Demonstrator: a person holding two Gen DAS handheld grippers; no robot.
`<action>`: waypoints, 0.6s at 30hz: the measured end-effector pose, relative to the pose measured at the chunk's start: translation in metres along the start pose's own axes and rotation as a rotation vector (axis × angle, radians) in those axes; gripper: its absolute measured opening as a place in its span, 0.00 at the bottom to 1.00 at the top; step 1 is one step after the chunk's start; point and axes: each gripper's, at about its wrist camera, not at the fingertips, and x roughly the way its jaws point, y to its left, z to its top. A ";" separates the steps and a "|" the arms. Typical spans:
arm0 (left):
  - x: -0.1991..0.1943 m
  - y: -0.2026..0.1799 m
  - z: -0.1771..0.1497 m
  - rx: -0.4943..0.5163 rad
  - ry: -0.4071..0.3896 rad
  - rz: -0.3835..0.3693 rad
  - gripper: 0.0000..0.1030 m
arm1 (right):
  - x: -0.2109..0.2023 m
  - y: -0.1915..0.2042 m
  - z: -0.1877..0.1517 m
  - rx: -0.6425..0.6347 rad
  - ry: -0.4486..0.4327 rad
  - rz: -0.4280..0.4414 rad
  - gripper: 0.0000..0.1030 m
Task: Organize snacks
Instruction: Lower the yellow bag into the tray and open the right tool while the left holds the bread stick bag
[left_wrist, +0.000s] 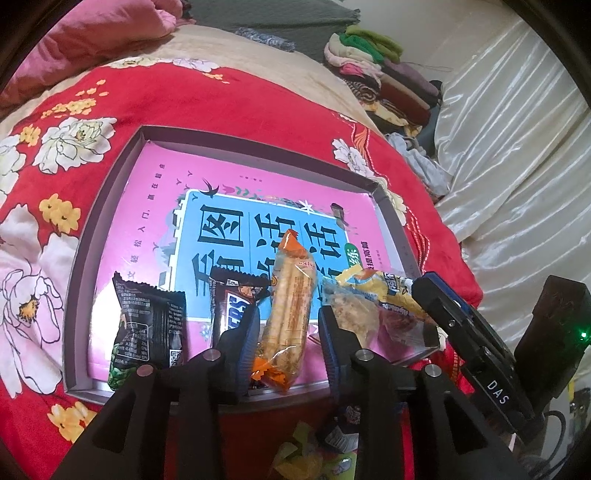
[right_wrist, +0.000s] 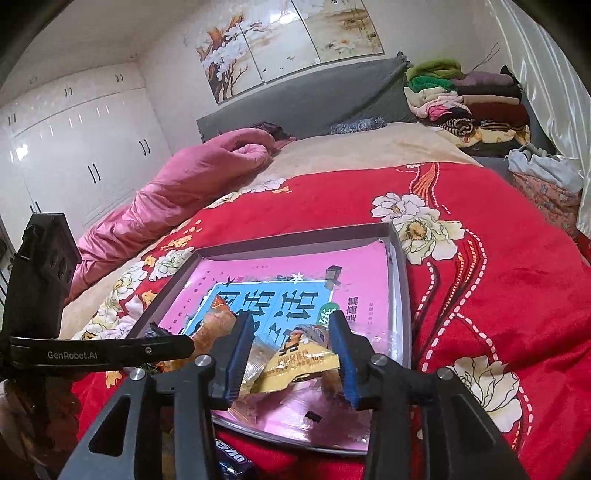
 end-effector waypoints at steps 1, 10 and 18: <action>-0.001 0.000 0.000 0.000 -0.001 0.000 0.35 | -0.001 0.001 0.001 -0.002 -0.005 -0.001 0.42; -0.006 0.001 0.000 -0.006 -0.004 -0.005 0.45 | -0.008 0.002 0.004 -0.001 -0.038 0.005 0.46; -0.013 -0.001 0.001 -0.002 -0.017 -0.006 0.57 | -0.012 0.000 0.005 0.006 -0.056 -0.010 0.53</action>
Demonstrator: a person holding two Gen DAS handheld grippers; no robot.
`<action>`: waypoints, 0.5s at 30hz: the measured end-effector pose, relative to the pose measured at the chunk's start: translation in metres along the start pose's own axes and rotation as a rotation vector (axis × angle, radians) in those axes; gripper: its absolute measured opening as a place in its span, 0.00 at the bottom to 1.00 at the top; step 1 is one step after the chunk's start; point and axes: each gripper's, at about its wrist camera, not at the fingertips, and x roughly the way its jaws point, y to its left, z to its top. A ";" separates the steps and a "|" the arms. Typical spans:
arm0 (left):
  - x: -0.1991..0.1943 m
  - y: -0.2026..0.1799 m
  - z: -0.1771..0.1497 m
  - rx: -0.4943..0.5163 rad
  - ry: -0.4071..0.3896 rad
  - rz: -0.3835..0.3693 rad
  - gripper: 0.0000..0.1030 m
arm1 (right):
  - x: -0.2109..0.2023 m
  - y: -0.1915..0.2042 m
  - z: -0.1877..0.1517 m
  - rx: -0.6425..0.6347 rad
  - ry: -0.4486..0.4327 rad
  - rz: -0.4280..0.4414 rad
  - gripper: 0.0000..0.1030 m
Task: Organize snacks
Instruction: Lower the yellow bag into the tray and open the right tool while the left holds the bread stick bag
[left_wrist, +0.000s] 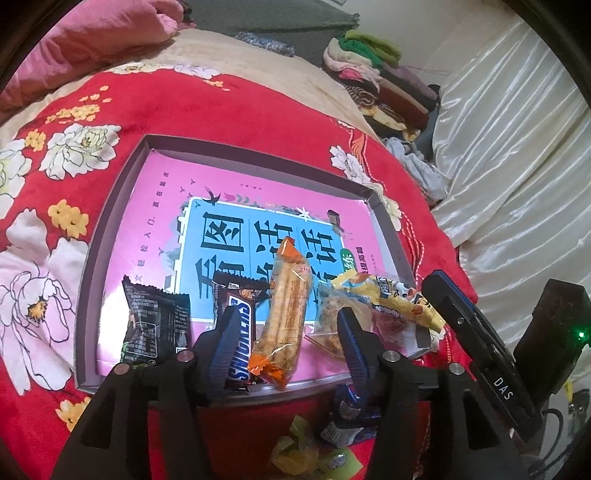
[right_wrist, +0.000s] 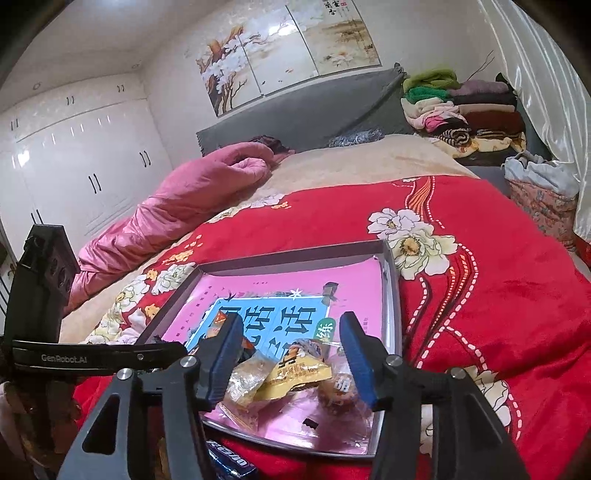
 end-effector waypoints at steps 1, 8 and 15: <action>0.000 0.000 0.000 0.000 -0.001 -0.001 0.58 | -0.001 0.000 0.000 0.000 -0.002 -0.001 0.53; -0.007 -0.002 0.000 0.009 -0.002 0.007 0.66 | -0.005 0.000 0.003 0.000 -0.020 -0.002 0.58; -0.013 -0.002 -0.003 0.024 -0.008 0.012 0.72 | -0.012 0.003 0.005 -0.014 -0.043 0.005 0.63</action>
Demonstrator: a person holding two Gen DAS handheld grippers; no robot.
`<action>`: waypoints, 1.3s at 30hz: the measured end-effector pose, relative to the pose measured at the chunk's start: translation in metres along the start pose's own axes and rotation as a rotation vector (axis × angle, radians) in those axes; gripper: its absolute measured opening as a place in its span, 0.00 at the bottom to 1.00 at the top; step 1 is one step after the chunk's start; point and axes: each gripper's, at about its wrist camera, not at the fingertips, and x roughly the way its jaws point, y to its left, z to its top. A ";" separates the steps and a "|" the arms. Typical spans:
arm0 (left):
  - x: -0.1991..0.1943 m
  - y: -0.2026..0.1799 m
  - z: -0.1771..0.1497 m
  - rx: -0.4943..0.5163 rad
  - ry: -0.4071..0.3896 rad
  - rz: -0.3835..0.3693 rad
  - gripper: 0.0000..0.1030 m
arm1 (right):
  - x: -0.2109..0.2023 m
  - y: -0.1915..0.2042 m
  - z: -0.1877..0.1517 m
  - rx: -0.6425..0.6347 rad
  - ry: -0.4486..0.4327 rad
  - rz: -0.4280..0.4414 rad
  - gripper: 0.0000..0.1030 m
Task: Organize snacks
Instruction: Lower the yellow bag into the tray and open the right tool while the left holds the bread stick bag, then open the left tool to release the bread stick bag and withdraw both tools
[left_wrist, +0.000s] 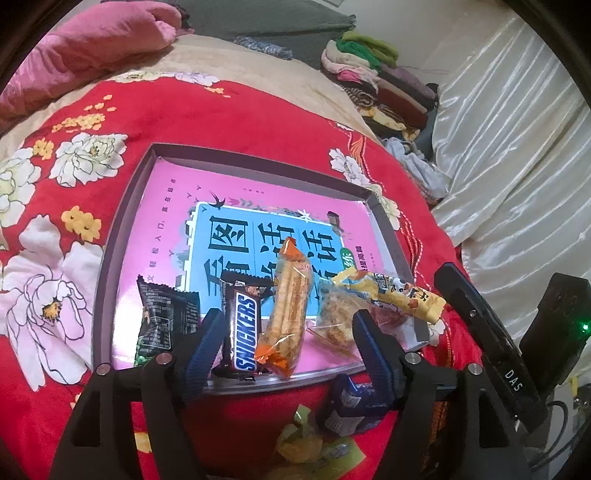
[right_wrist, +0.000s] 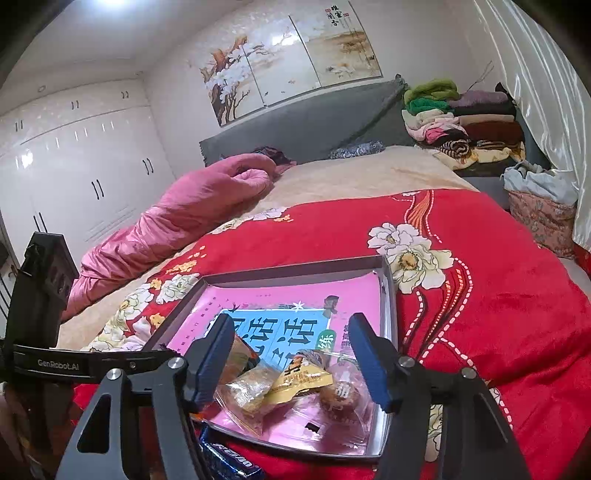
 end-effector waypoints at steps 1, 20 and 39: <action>-0.001 0.000 -0.001 0.002 0.000 -0.002 0.73 | -0.001 0.000 0.000 -0.001 -0.001 0.001 0.64; -0.021 0.006 -0.014 0.023 -0.012 0.025 0.77 | -0.026 0.016 -0.004 -0.031 -0.024 0.025 0.78; -0.053 0.022 -0.027 0.031 -0.015 0.038 0.77 | -0.040 0.037 -0.016 -0.060 -0.012 0.020 0.85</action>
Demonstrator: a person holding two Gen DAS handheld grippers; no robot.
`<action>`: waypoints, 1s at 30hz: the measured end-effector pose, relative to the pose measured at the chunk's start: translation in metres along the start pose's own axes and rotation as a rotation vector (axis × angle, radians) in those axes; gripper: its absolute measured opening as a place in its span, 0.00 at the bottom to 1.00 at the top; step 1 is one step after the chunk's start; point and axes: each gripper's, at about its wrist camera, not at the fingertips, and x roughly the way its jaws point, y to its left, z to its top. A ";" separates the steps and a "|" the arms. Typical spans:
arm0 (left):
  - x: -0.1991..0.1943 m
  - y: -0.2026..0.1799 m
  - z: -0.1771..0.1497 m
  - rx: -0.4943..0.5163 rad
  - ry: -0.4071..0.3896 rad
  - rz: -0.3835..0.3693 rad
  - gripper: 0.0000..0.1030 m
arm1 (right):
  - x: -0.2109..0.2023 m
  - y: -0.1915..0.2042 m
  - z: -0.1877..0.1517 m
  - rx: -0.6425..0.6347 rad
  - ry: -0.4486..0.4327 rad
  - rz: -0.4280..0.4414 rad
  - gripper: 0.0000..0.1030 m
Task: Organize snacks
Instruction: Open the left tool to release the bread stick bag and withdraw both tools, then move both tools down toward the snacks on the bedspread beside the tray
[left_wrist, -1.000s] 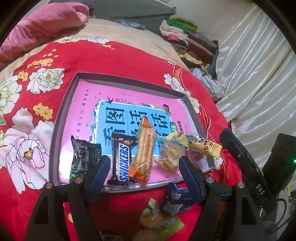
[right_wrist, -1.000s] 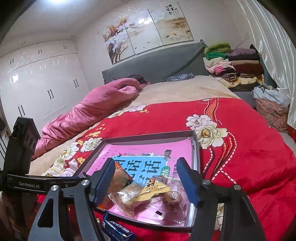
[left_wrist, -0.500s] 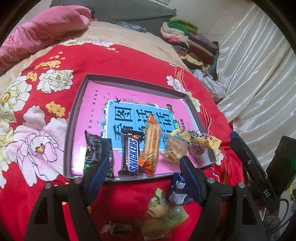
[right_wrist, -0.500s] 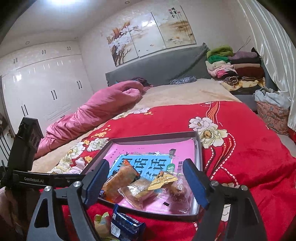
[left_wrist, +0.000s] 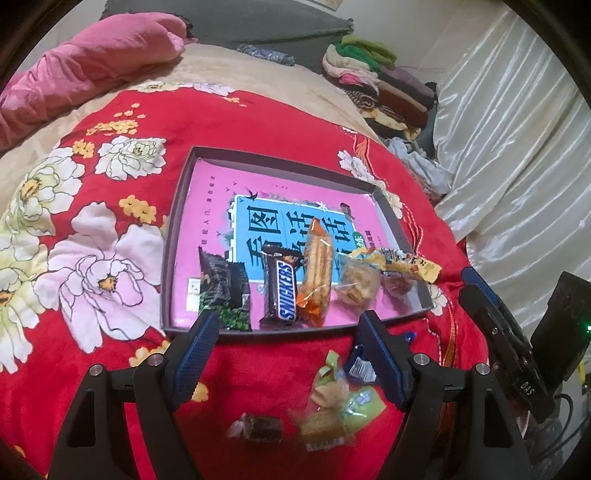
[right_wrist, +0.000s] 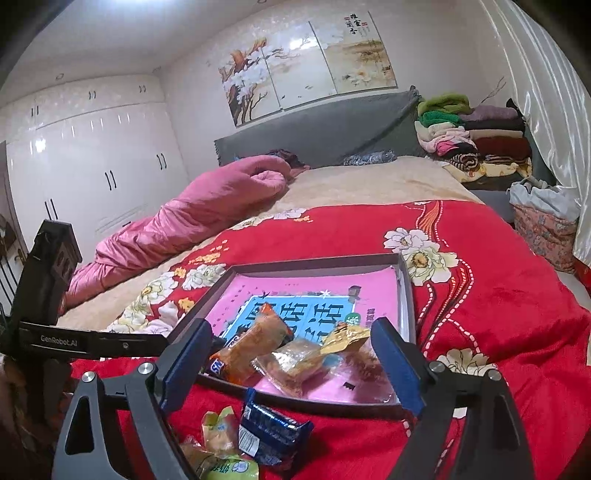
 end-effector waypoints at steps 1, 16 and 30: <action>-0.001 0.001 -0.001 0.001 0.002 -0.001 0.77 | 0.000 0.002 -0.001 -0.005 0.002 -0.005 0.85; -0.008 0.005 -0.019 0.027 0.032 0.005 0.77 | 0.000 0.010 -0.013 -0.021 0.056 -0.016 0.85; -0.007 -0.008 -0.039 0.051 0.078 -0.007 0.77 | 0.002 0.016 -0.022 -0.037 0.110 -0.023 0.85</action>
